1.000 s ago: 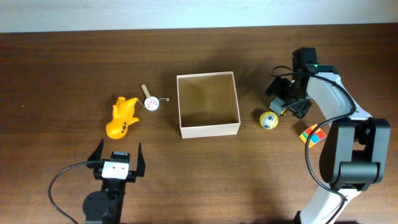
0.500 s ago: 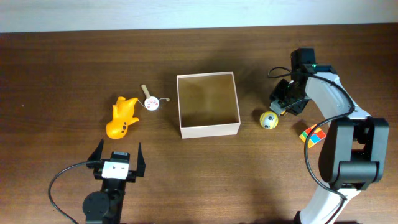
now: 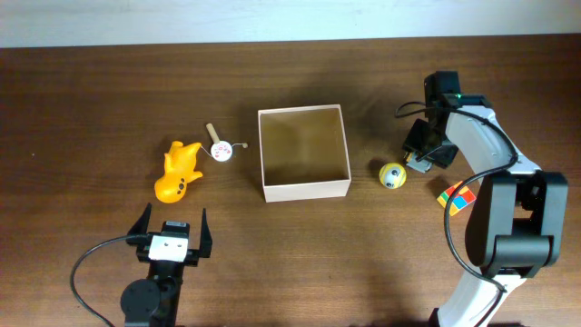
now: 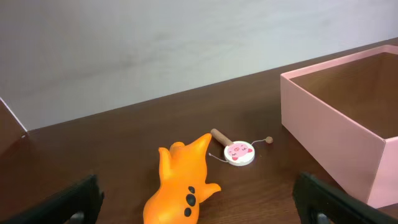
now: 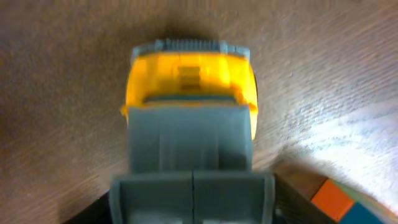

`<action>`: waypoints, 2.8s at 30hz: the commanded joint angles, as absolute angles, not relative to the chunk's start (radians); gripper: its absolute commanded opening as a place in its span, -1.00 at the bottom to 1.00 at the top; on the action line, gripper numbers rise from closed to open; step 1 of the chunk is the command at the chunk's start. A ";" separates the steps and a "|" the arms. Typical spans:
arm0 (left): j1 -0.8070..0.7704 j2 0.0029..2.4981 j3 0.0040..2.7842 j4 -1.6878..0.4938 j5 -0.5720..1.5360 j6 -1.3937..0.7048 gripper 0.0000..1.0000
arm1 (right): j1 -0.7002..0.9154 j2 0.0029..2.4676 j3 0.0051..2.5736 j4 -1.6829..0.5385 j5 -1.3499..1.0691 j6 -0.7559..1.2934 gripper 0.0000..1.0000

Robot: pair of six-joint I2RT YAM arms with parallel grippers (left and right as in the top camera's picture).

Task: Pack container
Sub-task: 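Lower the right gripper and grasp the dump truck, then lift the truck with the right gripper and carry it into the pink box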

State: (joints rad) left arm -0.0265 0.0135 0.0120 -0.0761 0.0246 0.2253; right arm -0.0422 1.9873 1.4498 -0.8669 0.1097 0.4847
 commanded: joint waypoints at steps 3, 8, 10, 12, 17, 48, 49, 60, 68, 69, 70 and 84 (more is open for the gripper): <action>-0.022 0.006 0.009 -0.083 0.022 0.241 0.99 | -0.037 2.003 1.458 -0.830 0.142 0.295 0.35; -0.022 0.006 0.009 -0.083 0.022 0.241 0.99 | -0.037 2.003 1.458 -0.845 0.139 0.259 0.34; -0.022 0.006 0.009 -0.083 0.022 0.241 0.99 | -0.037 2.003 1.458 -0.848 0.132 0.261 0.24; -0.022 0.006 0.009 -0.083 0.022 0.241 0.99 | -0.037 2.003 1.458 -0.849 0.113 0.266 0.08; -0.022 0.006 0.009 -0.083 0.022 0.241 0.99 | -0.037 2.003 1.458 -0.848 0.062 0.266 -0.13; -0.022 0.006 0.009 -0.083 0.022 0.241 0.98 | -0.037 1.934 1.812 -1.121 -0.312 -0.069 -0.14; -0.022 0.006 0.009 -0.083 0.022 0.241 0.99 | -0.035 1.933 1.827 -1.135 -0.395 -0.112 -0.14; -0.022 0.006 0.009 -0.083 0.022 0.241 0.99 | 0.100 1.927 1.848 -1.166 -0.864 -0.307 -0.18; -0.022 0.006 0.009 -0.083 0.022 0.241 0.99 | 0.314 1.927 1.848 -1.022 -0.631 -0.101 -0.29; -0.022 0.006 0.009 -0.083 0.022 0.241 0.99 | 0.339 1.927 1.848 -0.999 -0.569 -0.060 -0.28; -0.022 0.006 0.009 -0.083 0.022 0.241 0.99 | 0.391 1.927 1.848 -0.961 -0.439 0.022 -0.28; -0.022 0.006 0.009 -0.083 0.022 0.241 0.99 | 0.597 2.004 1.842 -0.901 0.070 0.355 -0.28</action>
State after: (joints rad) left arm -0.0265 0.0135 0.0120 -0.0761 0.0250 0.2253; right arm 0.5884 1.9705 1.8233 -0.9070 -0.0452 0.2710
